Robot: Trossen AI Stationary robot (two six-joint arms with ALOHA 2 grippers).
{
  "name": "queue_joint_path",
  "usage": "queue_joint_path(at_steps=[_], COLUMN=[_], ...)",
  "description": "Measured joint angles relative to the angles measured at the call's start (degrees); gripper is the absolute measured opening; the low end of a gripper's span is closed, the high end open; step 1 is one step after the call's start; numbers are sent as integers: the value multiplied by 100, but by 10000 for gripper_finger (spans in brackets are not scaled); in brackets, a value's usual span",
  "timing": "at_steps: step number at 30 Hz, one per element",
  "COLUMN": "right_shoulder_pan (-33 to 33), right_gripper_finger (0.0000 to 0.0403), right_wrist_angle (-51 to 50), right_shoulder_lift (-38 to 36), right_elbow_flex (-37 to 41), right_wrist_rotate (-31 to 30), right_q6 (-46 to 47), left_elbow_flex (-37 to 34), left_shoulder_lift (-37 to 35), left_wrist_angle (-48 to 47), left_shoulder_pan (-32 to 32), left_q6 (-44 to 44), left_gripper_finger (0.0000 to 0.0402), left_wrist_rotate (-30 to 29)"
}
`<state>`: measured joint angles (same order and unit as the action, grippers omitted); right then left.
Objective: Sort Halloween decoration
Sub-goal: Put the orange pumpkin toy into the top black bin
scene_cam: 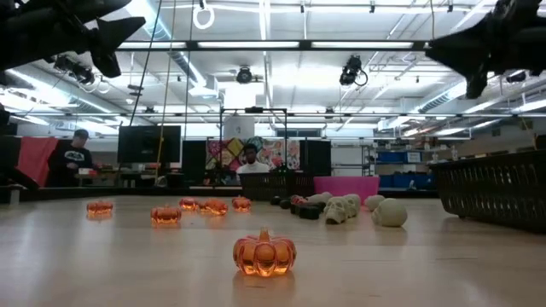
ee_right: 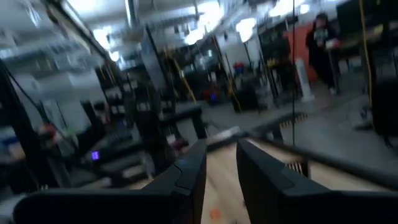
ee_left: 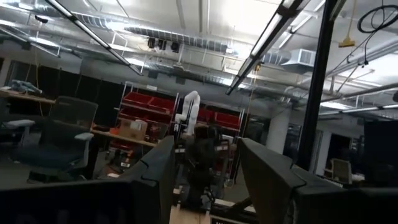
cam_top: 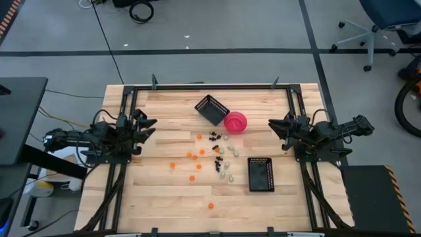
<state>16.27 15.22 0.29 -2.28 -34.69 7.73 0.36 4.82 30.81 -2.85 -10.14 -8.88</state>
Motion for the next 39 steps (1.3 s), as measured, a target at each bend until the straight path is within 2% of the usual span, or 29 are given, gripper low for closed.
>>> queue_joint_path(at_steps=[6, 8, 10, 14, 19, 26, 31, 39], right_shoulder_pan=[-93, -210, -312, -430, -442, -442, -448, -554], right_gripper_finger=[93, 94, 93, 93, 93, 93, 93, 112], right_wrist_angle=[1135, 1488, 1604, 1581, 725, -868, -2187, -2807], right_shoulder_lift=[209, 444, 830, 1891, 3299, 5297, 6586, 8391], right_elbow_flex=[-3, -5, -116, -637, -1566, -3055, -4090, -5140], right_wrist_rotate=[94, 425, 885, 980, 904, 937, 1192, 1508], right_q6=[-431, -611, -731, -755, -647, 315, 726, 111], left_elbow_flex=[6, 109, 369, 1118, 1775, 2146, 2371, 2597], left_shoulder_lift=[4, 64, 225, 772, 1622, 2650, 3046, 3314], left_wrist_angle=[-63, -444, -857, -1661, -2396, -2414, -2222, -2167], left_shoulder_pan=[2, 5, 23, 111, 114, 116, 273, 632], left_q6=[20, 63, 126, 211, 565, 1358, 1426, 1550], left_gripper_finger=[155, 155, 155, 155, 155, 155, 155, 155], left_wrist_rotate=[60, 246, 248, 208, 210, 206, -214, -245])
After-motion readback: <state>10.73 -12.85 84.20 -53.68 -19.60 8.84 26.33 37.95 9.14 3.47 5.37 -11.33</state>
